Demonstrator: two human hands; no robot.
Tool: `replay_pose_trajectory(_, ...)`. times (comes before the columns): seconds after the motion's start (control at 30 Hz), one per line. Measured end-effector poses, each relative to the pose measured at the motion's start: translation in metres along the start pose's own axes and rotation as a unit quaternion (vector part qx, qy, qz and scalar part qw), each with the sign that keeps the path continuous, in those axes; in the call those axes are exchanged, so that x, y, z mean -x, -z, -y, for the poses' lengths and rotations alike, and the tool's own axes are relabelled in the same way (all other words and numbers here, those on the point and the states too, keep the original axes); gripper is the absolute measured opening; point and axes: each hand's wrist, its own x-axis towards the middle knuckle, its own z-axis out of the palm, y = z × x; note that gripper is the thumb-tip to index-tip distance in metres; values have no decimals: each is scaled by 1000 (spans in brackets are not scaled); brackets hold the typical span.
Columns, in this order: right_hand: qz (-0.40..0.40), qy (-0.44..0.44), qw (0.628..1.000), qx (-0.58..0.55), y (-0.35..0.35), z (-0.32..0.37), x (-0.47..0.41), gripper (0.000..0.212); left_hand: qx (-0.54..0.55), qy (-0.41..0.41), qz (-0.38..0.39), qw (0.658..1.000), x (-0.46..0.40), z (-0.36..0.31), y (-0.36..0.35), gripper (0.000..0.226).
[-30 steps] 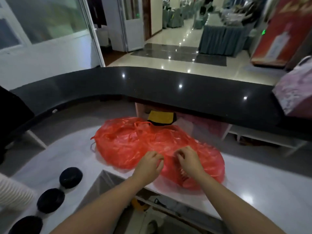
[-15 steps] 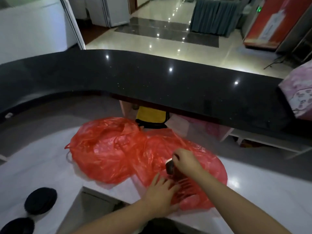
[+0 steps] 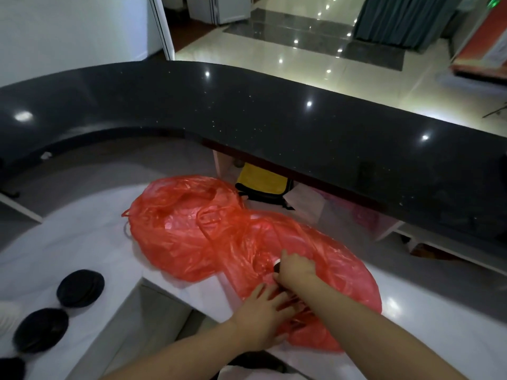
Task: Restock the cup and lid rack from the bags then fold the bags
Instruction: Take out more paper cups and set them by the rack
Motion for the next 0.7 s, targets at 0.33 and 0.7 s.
replay_pose_trajectory(0.33, -146, 124, 978, -79, 40, -2, -3, 63, -43, -14, -88, 995, -2, 13, 7, 47)
replay_pose_trajectory(0.7, -324, 195, 881, -284, 88, -6, 10, 72, 23, 54, -156, 986, -4, 32, 24, 47)
